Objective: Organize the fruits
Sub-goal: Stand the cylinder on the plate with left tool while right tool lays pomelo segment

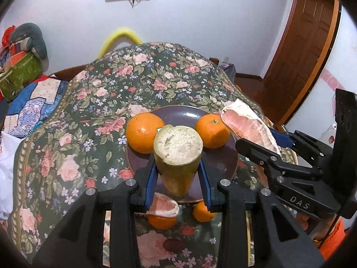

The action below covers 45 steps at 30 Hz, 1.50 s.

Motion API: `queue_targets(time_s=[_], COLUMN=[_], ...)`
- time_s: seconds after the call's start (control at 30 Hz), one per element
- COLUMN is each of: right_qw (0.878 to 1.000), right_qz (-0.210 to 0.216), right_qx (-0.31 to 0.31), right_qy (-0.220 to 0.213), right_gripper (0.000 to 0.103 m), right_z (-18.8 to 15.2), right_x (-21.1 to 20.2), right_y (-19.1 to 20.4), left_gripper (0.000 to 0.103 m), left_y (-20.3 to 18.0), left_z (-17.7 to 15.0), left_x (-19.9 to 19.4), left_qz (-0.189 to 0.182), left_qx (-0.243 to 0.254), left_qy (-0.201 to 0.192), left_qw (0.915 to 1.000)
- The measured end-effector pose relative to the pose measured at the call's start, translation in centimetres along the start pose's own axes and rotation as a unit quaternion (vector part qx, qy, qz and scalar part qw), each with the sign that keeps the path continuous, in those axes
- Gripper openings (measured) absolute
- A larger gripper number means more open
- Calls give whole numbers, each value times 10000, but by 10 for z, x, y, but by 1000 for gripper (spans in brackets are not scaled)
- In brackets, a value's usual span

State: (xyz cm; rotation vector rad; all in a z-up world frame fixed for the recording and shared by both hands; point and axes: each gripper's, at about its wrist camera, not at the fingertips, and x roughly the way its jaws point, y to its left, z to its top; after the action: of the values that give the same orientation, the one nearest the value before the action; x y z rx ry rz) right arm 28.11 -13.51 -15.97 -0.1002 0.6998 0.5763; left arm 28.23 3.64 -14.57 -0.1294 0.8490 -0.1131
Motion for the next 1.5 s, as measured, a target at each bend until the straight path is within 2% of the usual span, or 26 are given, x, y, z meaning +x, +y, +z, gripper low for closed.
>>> queue_targets(time_s=[0.23, 0.47, 0.63, 0.77, 1.1, 1.3, 1.5], right_qw=[10000, 9999, 9999, 9999, 9997, 9991, 9995], right_qz=[44, 70, 93, 92, 91, 163, 146], right_qx=[-23, -69, -48, -47, -50, -85, -99], right_qy=[59, 54, 82, 114, 211, 373, 279], right_gripper=[48, 48, 48, 48, 48, 48, 49], right_z=[2, 4, 5, 5, 6, 7, 13], right_x=[15, 21, 26, 29, 37, 48, 42], right_y=[-4, -6, -7, -6, -6, -1, 1], left_gripper=[34, 34, 34, 35, 35, 35, 35], left_y=[5, 8, 7, 6, 7, 24, 33], left_z=[8, 24, 35, 39, 31, 23, 14], left_x=[31, 45, 50, 50, 35, 21, 15], left_qz=[-83, -195, -123, -258, -37, -18, -2], left_qx=[-97, -160, -140, -166, -19, -206, -299], left_qy=[233, 218, 152, 139, -15, -67, -46], left_qw=[9996, 9994, 9997, 9994, 10000, 9998, 9995])
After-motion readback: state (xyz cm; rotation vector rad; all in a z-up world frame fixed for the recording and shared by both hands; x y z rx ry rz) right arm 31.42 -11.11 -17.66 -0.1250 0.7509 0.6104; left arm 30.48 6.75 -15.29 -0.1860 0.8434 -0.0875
